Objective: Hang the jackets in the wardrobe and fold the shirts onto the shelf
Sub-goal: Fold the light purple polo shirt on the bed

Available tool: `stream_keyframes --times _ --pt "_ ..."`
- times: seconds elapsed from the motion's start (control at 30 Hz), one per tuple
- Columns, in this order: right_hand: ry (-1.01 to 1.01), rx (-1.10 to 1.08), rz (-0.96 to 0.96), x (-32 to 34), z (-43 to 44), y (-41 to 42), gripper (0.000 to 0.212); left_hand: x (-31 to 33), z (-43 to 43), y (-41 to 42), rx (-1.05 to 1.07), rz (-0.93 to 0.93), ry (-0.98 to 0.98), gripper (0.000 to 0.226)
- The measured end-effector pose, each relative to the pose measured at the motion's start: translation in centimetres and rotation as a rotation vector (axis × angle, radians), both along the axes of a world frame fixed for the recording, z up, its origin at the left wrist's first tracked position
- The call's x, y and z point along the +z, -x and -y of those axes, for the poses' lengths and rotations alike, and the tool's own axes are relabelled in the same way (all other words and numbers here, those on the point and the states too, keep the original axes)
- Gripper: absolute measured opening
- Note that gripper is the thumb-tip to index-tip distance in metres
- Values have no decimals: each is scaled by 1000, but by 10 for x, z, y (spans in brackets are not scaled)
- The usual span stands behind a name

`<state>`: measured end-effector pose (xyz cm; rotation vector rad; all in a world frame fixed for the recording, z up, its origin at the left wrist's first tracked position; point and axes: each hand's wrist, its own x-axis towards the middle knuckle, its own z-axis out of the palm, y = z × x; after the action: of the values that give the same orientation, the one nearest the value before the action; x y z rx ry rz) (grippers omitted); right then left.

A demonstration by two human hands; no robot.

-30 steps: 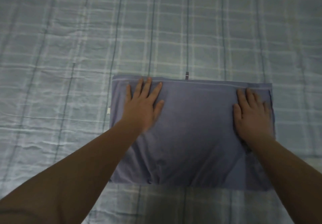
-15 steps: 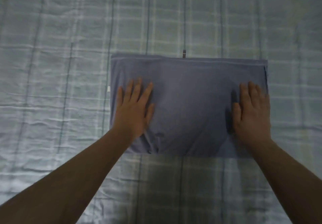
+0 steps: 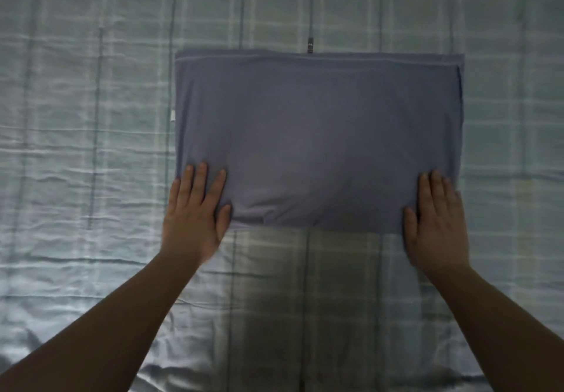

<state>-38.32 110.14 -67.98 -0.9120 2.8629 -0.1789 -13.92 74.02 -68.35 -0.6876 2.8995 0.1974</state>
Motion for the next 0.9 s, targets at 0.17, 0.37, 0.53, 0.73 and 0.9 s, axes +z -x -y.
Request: stream_keyframes --times 0.17,0.37,0.53,0.73,0.9 --pt "-13 1 41 6 -3 3 63 9 0 1 -12 63 32 62" --pt "137 -117 125 29 -6 14 61 38 -21 44 -13 -18 -20 62" --pt "375 -562 279 53 -6 11 47 45 -60 151 -168 -108 -149 49" --pt "333 -767 485 54 -11 14 12 64 -125 301 -229 -127 -358 33" --pt "274 -802 600 49 -13 27 20 63 -163 398 -90 -39 -450 14"
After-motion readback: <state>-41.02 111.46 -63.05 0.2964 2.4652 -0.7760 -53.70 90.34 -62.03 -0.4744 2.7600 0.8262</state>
